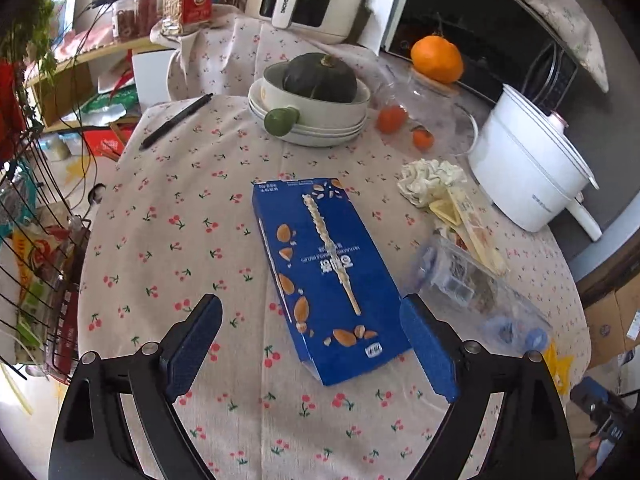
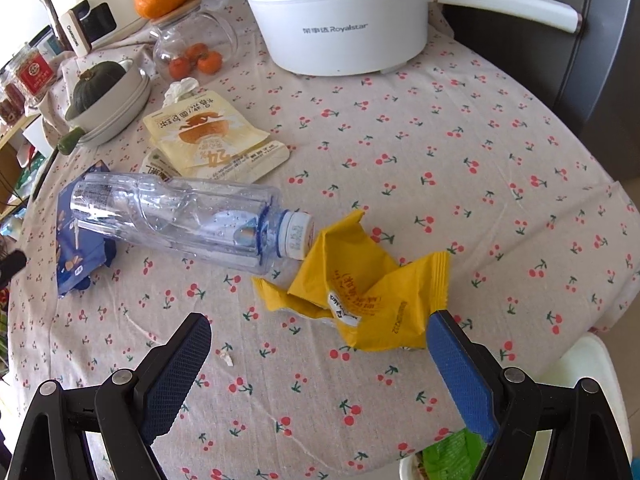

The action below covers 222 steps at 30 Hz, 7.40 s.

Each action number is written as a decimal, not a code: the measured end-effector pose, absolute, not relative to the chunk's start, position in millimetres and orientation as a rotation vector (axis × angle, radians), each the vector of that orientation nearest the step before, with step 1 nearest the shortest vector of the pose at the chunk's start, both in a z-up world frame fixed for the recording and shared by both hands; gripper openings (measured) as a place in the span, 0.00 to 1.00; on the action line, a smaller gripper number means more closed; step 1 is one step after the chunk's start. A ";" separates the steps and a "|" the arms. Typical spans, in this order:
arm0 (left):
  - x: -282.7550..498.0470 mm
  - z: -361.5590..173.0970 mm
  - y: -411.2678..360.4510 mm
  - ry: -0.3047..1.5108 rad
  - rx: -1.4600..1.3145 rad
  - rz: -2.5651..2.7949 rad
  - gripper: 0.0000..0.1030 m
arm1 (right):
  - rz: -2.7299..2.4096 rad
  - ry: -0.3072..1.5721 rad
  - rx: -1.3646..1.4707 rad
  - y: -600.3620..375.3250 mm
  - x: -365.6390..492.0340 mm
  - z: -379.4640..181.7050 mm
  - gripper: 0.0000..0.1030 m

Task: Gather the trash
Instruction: 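Reach the left gripper to the blue biscuit box and grasp it, then grasp the yellow wrapper with the right gripper while the left holds the blue box, then carry both items to the bin and release the box and wrapper, then grasp the clear plastic bottle with the left gripper, then grasp the cream snack pouch with the right gripper while the left holds the bottle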

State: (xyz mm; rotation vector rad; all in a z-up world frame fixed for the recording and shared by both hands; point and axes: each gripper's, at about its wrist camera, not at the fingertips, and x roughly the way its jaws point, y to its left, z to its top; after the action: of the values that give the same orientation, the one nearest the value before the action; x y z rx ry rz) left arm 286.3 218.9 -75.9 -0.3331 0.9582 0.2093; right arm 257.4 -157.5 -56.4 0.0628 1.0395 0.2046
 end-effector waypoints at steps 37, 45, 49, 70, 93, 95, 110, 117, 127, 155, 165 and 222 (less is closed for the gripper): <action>262.4 -90.9 254.8 0.980 -0.510 0.233 0.92 | 0.257 0.970 -0.147 -153.1 281.8 -59.4 0.88; 190.3 -50.9 223.8 0.903 -0.483 0.143 0.93 | 0.186 1.038 -0.132 -171.7 290.1 -93.2 0.77; 164.3 -40.0 205.3 0.876 -0.456 0.091 0.93 | 0.193 1.056 -0.069 -181.0 288.0 -98.9 0.60; 138.6 -25.8 80.0 0.820 -0.371 -0.273 0.93 | 0.224 0.979 -0.003 -216.6 227.6 -36.5 0.04; 148.4 -78.4 -171.6 0.718 -0.175 -0.712 0.94 | -0.012 1.119 0.229 -399.5 137.1 -52.0 0.06; 150.8 -85.9 -177.3 0.718 -0.164 -0.713 0.94 | -0.013 1.130 0.246 -405.3 136.7 -55.5 0.06; 153.5 -96.2 -160.4 0.790 -0.114 -0.635 0.98 | -0.043 1.135 0.254 -411.0 139.6 -52.1 0.50; 151.7 -80.9 -119.9 0.803 -0.132 -0.538 1.00 | -0.044 1.138 0.256 -407.2 142.8 -51.8 0.51; 140.2 -54.1 -46.8 0.773 -0.042 -0.416 1.00 | 0.003 1.092 0.205 -364.5 156.4 -34.2 0.74; 319.9 -123.9 -15.9 1.169 0.681 -0.458 0.99 | 0.150 1.079 0.068 -254.0 261.2 -51.9 0.81; 306.7 -126.6 7.4 1.304 0.443 -0.404 0.93 | 0.135 1.080 0.101 -260.3 263.0 -49.1 0.82; 169.3 -59.9 166.1 0.977 -0.485 -0.148 0.63 | 0.269 0.841 -0.317 -42.9 365.8 -101.9 0.03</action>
State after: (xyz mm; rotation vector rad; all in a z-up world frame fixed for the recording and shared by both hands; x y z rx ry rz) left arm 169.3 166.1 -59.9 -0.4845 0.9768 -0.1481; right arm 365.8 -42.9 -101.9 -0.3169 0.8407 0.2692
